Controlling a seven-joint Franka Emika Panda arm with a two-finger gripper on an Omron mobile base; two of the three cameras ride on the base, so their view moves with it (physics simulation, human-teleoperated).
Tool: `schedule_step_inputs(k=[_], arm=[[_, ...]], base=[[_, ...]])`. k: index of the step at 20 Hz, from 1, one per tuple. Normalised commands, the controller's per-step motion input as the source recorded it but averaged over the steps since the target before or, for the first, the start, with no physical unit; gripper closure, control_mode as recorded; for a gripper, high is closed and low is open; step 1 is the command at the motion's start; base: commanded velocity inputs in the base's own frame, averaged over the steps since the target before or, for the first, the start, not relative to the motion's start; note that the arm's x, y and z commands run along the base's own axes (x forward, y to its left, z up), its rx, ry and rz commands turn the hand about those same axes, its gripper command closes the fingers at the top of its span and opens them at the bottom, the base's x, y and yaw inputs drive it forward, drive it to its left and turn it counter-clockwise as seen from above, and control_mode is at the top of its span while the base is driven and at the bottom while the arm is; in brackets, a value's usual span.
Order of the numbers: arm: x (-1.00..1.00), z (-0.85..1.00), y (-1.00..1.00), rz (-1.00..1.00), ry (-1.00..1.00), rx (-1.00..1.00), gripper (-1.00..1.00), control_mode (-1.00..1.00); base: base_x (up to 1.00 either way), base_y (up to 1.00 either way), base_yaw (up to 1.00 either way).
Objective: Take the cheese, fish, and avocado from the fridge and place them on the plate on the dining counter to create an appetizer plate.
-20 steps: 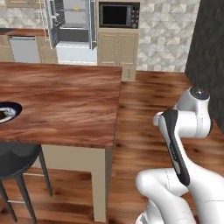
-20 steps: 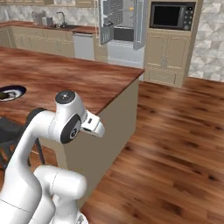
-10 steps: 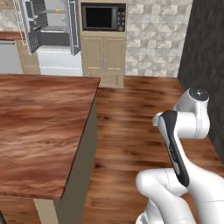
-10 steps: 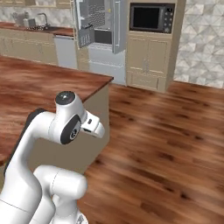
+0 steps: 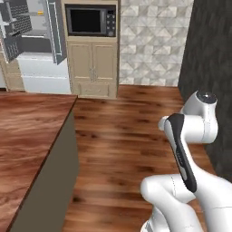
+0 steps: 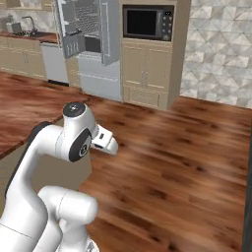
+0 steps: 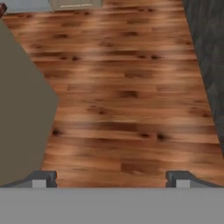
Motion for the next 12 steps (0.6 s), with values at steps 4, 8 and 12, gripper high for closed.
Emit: schedule_step_inputs(k=[4, 8, 12], arm=[[0.00, 0.00, 0.00, 0.00, 0.00, 0.00, -1.00, 1.00], [0.00, 0.00, 0.00, 0.00, 0.00, 0.00, -1.00, 1.00], [0.00, 0.00, 0.00, 0.00, 0.00, 0.00, -1.00, 1.00]], base=[[1.00, -0.49, 0.04], [1.00, -0.28, 0.11], [1.00, -0.15, 0.22]])
